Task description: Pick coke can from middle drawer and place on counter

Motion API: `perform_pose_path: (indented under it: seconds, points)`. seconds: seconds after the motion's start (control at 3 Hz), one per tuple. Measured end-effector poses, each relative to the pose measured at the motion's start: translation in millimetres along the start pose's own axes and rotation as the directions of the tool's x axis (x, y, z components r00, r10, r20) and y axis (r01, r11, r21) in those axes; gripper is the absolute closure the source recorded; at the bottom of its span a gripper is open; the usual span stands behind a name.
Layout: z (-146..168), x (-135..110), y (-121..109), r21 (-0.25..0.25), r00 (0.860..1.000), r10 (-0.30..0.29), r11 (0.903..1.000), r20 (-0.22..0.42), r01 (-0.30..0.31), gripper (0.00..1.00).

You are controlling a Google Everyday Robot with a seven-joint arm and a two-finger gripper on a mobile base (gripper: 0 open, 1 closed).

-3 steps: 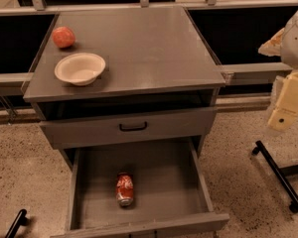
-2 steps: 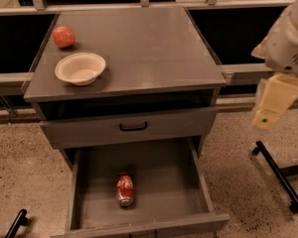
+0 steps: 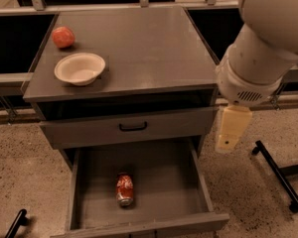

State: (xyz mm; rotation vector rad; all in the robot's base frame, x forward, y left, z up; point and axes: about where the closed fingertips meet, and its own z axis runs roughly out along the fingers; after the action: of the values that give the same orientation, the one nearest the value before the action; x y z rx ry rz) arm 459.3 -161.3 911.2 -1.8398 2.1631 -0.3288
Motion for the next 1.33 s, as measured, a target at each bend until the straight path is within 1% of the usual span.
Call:
perform_pose_path:
  seconds: [0.33, 0.67, 1.0, 1.33]
  points:
    - [10, -12, 3, -0.035, 0.993, -0.118, 0.9925, -0.011, 0.117, 0.0]
    - [8, -26, 22, 0.019, 0.934, -0.35, 0.9358, -0.068, 0.352, 0.0]
    - [38, -16, 56, 0.075, 0.864, -0.503, 0.8603, -0.035, 0.504, 0.0]
    - [37, -39, 43, 0.119, 0.829, -0.558, 0.8219, -0.025, 0.557, 0.0]
